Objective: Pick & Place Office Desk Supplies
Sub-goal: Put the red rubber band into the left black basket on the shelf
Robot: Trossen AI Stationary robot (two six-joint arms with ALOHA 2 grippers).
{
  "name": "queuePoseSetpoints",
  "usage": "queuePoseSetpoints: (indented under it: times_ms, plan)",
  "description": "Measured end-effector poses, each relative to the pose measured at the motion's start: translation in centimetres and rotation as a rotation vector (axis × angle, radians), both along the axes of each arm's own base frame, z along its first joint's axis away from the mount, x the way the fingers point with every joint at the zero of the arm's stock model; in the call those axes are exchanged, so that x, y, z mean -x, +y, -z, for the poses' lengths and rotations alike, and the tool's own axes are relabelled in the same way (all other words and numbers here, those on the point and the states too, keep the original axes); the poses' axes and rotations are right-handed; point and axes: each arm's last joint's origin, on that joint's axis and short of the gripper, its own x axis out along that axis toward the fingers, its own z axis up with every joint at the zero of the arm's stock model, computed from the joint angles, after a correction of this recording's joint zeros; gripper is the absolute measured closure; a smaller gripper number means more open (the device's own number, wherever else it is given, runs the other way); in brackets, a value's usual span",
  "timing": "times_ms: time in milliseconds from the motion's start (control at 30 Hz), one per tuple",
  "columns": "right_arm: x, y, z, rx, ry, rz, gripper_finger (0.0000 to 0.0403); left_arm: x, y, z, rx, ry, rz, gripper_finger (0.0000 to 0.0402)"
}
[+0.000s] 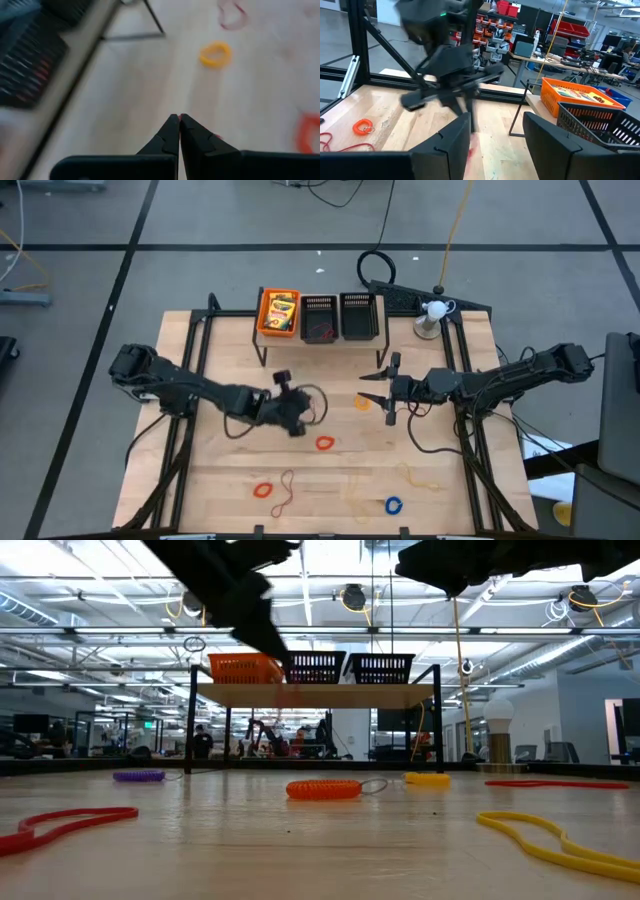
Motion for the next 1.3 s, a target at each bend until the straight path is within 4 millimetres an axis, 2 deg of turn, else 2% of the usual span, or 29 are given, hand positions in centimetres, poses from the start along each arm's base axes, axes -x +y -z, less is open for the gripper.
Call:
queuePoseSetpoints:
  times_ms: [233, 467, 600, 967, 1300]
  plan:
    - [0.0, 0.0, 0.0, 0.001, 0.003, 0.000, 0.0232, -1.9, 3.4, -2.0, -0.112, -0.170, -0.010, 0.0402]
    - [0.0, 0.0, 0.0, 0.002, 0.005, 0.000, 0.0232, -2.4, 5.4, -4.1, -0.204, -0.293, -0.021, 0.0402]
    - [0.0, 0.0, 0.1, 0.004, 0.007, 0.000, 0.0232, -1.6, 5.9, -5.8, -0.230, -0.344, -0.030, 0.0402]
    - [0.0, 0.0, 0.1, 0.005, 0.007, 0.000, 0.0232, 2.2, 6.8, -11.5, -0.350, -0.469, -0.083, 0.0402]
    - [0.0, 0.0, 0.0, 0.004, 0.003, 0.000, 0.0232, 2.8, 9.7, -12.2, -0.373, -0.494, -0.120, 0.0402]
